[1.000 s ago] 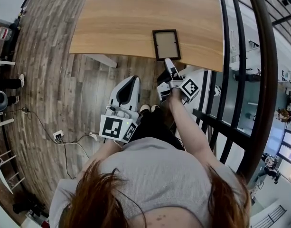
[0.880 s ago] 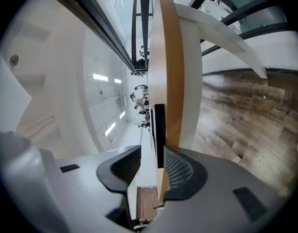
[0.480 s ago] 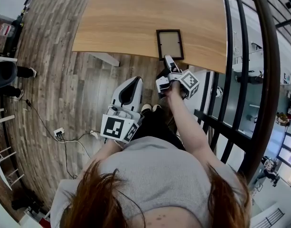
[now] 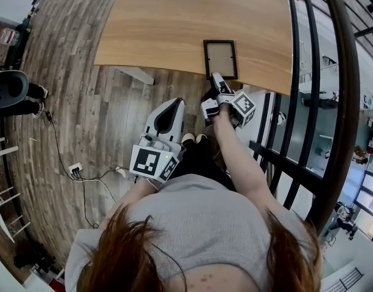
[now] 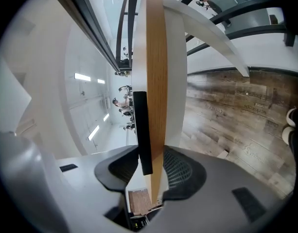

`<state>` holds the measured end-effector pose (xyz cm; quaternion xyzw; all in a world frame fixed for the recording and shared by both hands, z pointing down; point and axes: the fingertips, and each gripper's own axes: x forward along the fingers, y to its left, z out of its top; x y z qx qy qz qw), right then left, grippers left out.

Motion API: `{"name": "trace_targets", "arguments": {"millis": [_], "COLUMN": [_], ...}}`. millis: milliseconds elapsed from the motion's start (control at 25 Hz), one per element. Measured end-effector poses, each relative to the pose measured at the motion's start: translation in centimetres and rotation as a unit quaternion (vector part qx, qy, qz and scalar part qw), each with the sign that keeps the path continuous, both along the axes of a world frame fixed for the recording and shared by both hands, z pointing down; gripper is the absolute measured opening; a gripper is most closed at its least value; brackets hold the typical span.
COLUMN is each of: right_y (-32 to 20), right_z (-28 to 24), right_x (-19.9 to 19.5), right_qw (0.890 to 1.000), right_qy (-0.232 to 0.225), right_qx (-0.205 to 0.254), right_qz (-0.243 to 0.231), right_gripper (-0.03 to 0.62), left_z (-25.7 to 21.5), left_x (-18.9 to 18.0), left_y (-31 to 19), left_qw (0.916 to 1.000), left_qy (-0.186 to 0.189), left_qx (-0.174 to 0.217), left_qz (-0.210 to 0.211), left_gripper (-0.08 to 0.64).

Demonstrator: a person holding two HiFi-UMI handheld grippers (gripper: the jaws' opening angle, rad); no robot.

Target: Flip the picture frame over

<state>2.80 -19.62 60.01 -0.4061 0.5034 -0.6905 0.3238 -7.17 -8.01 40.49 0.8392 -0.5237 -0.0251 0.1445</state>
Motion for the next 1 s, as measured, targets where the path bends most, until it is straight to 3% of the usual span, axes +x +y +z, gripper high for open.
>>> {"name": "trace_targets", "arguments": {"millis": [160,600,1000], "right_y": [1.1,1.9,1.4], "right_z": [-0.6,-2.4,-6.0], "right_x": [0.7,2.0,5.0], "right_qw": [1.0,0.996,0.98], "right_qy": [0.018,0.076,0.191], "right_qx": [0.008,0.038,0.055], "right_qz": [0.013,0.017,0.029], "right_gripper": [0.101,0.087,0.086], "left_z": [-0.1,-0.6,-1.5], "left_x": [0.1,1.4,1.9], "left_y": [-0.1,0.1,0.0], "left_qw": [1.0,0.9994,0.9985], "left_qy": [0.001,0.001,0.007], "left_qx": [0.002,0.009,0.021], "left_qz": [0.004,0.033,0.05], "left_gripper": [0.005,0.005,0.005]}}
